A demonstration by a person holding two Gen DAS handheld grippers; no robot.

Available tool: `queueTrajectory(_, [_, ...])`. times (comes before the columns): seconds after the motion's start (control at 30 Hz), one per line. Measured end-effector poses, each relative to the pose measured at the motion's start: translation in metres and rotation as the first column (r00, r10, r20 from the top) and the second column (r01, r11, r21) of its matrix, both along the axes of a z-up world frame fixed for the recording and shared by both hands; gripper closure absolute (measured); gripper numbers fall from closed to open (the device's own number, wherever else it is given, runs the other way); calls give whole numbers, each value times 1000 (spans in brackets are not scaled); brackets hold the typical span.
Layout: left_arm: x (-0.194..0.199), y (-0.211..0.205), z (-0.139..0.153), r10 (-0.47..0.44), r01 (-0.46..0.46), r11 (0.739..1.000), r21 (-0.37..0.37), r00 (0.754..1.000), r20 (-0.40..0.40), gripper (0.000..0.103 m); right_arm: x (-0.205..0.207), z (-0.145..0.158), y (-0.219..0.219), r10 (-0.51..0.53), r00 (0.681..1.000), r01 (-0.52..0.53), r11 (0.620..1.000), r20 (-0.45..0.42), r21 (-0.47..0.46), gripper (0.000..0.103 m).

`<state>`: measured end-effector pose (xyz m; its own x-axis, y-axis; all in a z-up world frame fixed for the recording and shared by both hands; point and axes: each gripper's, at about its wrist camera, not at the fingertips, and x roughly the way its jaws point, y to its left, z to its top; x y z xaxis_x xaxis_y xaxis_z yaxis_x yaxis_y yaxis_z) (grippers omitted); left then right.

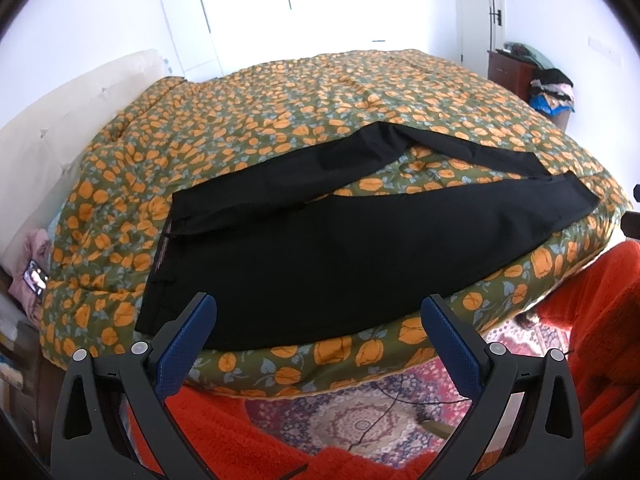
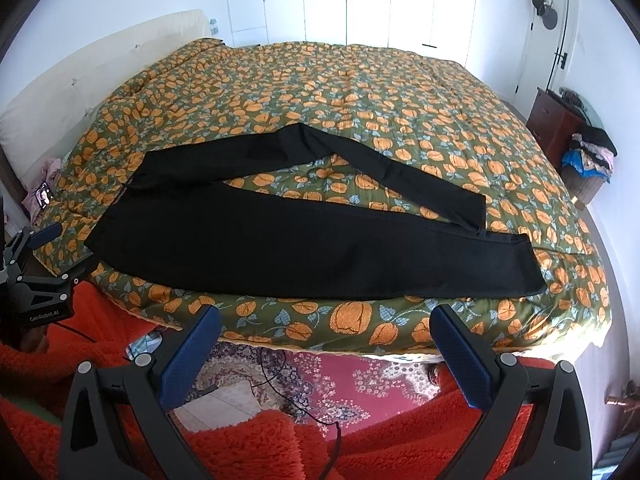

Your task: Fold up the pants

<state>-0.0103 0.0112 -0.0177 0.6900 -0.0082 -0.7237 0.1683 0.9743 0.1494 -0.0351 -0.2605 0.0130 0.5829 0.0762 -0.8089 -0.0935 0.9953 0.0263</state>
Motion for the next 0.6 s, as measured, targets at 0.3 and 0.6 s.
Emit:
queueTrajectory(0.3, [2, 6, -5, 7, -7, 1000, -7, 1000, -10, 1, 9, -3, 10, 13, 1000, -13, 1000, -25, -16, 0])
queueTrajectory(0.6, [2, 9, -7, 7, -7, 1000, -5, 1000, -8, 1, 11, -3, 13, 18, 1000, -18, 1000, -25, -21, 0])
